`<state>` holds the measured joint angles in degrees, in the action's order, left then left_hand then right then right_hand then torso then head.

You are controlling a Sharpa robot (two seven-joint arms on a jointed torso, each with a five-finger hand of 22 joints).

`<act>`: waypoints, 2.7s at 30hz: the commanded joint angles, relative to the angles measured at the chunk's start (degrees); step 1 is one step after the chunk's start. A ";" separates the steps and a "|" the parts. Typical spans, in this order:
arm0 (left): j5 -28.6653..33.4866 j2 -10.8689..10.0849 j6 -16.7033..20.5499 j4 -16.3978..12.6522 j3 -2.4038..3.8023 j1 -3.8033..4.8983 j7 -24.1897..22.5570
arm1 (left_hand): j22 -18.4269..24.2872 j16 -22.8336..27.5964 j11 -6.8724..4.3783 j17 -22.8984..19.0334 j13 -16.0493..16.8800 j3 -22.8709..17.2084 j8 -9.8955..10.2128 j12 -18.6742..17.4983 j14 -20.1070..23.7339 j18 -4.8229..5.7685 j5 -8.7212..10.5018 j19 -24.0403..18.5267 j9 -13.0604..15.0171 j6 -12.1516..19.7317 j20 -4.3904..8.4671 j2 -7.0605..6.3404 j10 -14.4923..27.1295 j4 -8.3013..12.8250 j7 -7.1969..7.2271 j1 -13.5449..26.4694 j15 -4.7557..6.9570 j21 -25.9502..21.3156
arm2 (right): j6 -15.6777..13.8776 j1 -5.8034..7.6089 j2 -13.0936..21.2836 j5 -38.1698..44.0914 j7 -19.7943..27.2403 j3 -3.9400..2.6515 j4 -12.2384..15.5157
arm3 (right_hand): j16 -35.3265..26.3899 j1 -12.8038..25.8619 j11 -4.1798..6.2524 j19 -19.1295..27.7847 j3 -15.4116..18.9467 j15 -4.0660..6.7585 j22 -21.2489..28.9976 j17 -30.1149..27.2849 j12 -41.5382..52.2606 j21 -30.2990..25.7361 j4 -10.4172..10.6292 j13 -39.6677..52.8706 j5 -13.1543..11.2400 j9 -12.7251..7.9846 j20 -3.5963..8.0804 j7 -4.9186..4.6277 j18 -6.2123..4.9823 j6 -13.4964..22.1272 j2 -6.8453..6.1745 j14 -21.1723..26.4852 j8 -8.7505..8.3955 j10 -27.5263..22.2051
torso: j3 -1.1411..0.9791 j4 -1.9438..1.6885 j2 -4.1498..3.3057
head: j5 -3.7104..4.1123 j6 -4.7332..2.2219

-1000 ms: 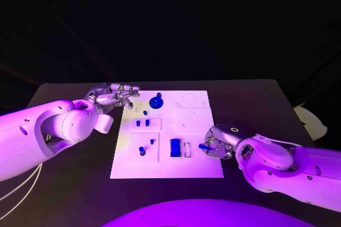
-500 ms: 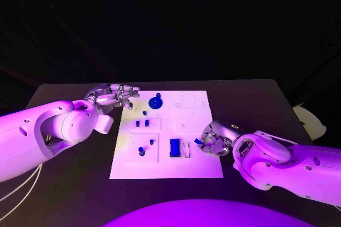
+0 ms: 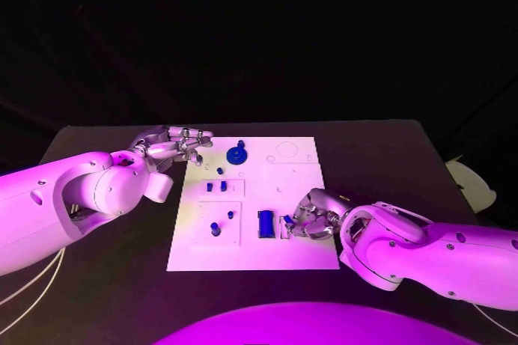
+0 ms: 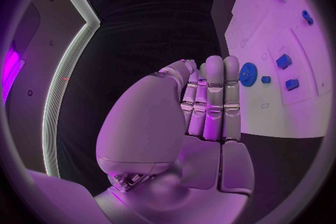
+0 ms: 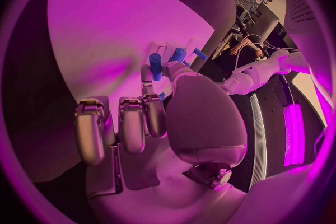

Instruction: Assemble the parts on the task board

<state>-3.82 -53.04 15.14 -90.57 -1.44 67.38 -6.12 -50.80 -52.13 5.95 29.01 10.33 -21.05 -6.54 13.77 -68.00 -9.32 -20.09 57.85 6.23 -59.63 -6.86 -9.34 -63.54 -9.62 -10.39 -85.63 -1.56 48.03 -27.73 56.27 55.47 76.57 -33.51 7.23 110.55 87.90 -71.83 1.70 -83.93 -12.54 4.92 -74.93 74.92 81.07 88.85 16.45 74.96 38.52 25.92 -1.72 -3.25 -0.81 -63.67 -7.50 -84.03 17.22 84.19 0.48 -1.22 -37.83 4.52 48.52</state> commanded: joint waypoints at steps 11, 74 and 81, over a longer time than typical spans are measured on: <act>-0.01 0.12 -1.05 -0.19 0.04 0.02 -0.20 | 0.03 0.15 0.06 -0.08 0.07 0.03 -0.36 0.19 0.28 -1.13 -0.14 -0.35 -0.06 0.31 0.07 0.42 0.52 0.31 0.12 -0.20 0.06 -0.24 | 1.90 -0.46 -1.31 -3.21 0.23 0.02 -0.82 | 0.24 3.10 0.62 -5.78 2.33 0.59 -14.87 11.54 0.77 0.51 0.09 9.31 0.45 0.43 0.67 1.58 0.66 -2.24 0.86 -5.20 0.60 2.41 | -0.06 0.00 -0.03 | -0.27 0.09; -0.03 -0.08 -1.34 -0.13 0.04 0.02 0.17 | 0.13 0.13 0.12 -0.16 0.07 -0.05 -0.45 0.35 0.33 -1.15 -0.12 -0.44 -0.11 0.37 0.07 0.50 0.65 0.41 0.05 -0.20 0.03 -0.39 | 5.09 -1.26 2.07 3.07 2.75 0.03 2.47 | 0.21 3.51 0.71 -5.76 12.00 0.66 -14.86 11.52 0.77 0.48 -0.66 9.68 -15.35 0.92 0.75 1.74 0.65 -2.20 2.69 -5.20 0.86 2.47 | 0.01 -0.04 -0.01 | -0.23 -0.12; -0.03 -0.08 -1.40 -0.13 0.04 0.02 0.21 | 0.13 0.13 0.12 -0.16 0.07 -0.05 -0.45 0.35 0.33 -1.15 -0.12 -0.44 -0.11 0.37 0.07 0.50 0.65 0.41 0.05 -0.20 0.03 -0.39 | 4.09 -1.30 1.57 3.33 2.40 0.03 1.76 | 0.25 3.29 0.71 -5.82 12.06 0.67 -14.90 11.60 1.02 0.61 -0.49 9.85 -15.11 0.93 0.76 1.75 0.68 -2.27 3.06 -5.22 0.89 2.57 | -0.03 -0.02 -0.01 | -0.29 -0.11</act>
<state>-3.83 -53.22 14.75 -90.59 -1.44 67.38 -5.76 -50.73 -52.13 6.15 28.90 10.31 -21.05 -6.76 13.77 -68.00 -9.32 -20.09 57.85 6.20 -59.64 -6.86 -9.34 -63.34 -9.62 -10.39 -85.63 -1.56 47.80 -23.93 55.04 57.12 78.81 -31.33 7.25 112.41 87.89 -68.07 1.88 -83.91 -0.79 5.34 -74.94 74.94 81.79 89.09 15.90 74.94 23.28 26.79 -1.33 -1.43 -0.81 -66.12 -4.37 -84.03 18.15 83.98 0.48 -1.22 -37.84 4.20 48.37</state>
